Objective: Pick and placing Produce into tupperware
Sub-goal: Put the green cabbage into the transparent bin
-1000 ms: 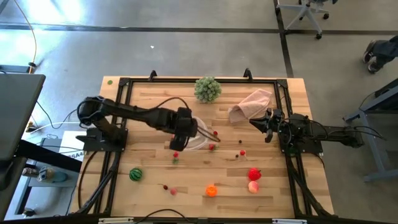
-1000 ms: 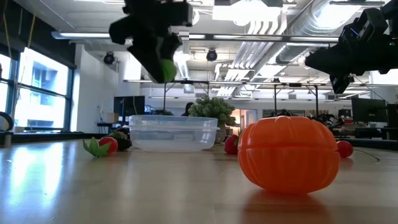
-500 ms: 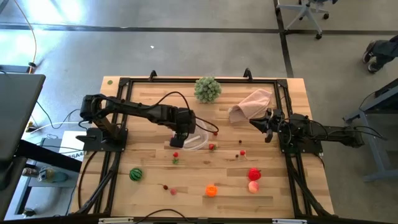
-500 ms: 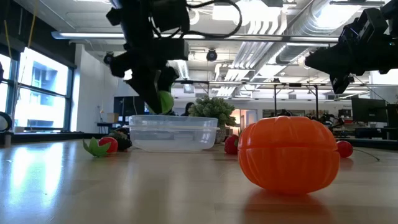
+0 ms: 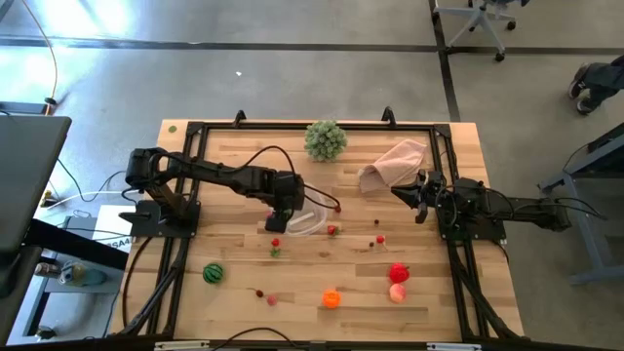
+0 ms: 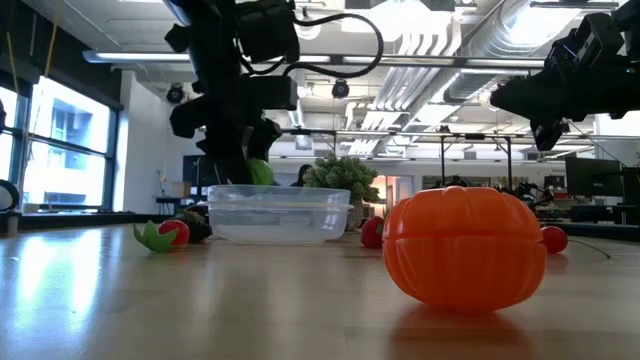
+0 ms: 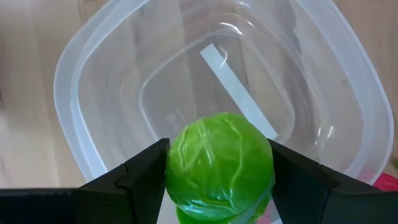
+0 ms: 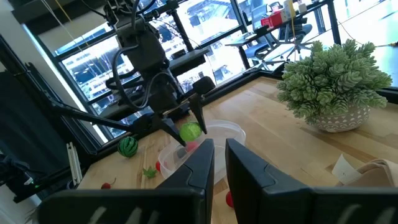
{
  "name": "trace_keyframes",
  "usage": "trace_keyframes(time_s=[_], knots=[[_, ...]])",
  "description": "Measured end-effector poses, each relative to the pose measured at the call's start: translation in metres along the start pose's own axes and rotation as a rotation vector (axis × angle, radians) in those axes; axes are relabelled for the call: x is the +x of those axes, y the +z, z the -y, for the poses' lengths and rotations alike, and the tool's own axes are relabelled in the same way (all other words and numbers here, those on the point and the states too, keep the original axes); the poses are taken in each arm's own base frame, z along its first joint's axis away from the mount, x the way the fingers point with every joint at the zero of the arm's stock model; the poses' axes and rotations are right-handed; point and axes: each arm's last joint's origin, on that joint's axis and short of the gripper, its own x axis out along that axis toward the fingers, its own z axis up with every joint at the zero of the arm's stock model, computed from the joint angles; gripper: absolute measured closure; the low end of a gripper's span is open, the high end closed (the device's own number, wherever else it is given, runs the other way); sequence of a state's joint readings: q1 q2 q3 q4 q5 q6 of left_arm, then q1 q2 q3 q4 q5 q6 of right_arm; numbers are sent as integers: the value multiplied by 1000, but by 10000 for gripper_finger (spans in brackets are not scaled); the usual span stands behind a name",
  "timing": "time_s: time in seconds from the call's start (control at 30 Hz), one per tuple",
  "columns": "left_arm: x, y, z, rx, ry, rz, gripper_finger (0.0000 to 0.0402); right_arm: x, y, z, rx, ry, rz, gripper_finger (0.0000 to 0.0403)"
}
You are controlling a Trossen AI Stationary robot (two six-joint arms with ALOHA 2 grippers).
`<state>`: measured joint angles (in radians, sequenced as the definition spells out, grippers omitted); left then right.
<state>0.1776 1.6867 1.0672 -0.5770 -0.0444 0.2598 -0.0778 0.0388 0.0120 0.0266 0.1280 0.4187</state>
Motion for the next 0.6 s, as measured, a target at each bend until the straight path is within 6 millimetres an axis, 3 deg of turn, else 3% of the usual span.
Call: trace_keyframes(time_s=[0.3, 0.6], knots=[[19, -3, 3, -20, -48, -54, 167, 0, 0, 0, 0, 0, 0, 373], [19, -3, 2, -12, -44, -53, 167, 0, 0, 0, 0, 0, 1, 373]])
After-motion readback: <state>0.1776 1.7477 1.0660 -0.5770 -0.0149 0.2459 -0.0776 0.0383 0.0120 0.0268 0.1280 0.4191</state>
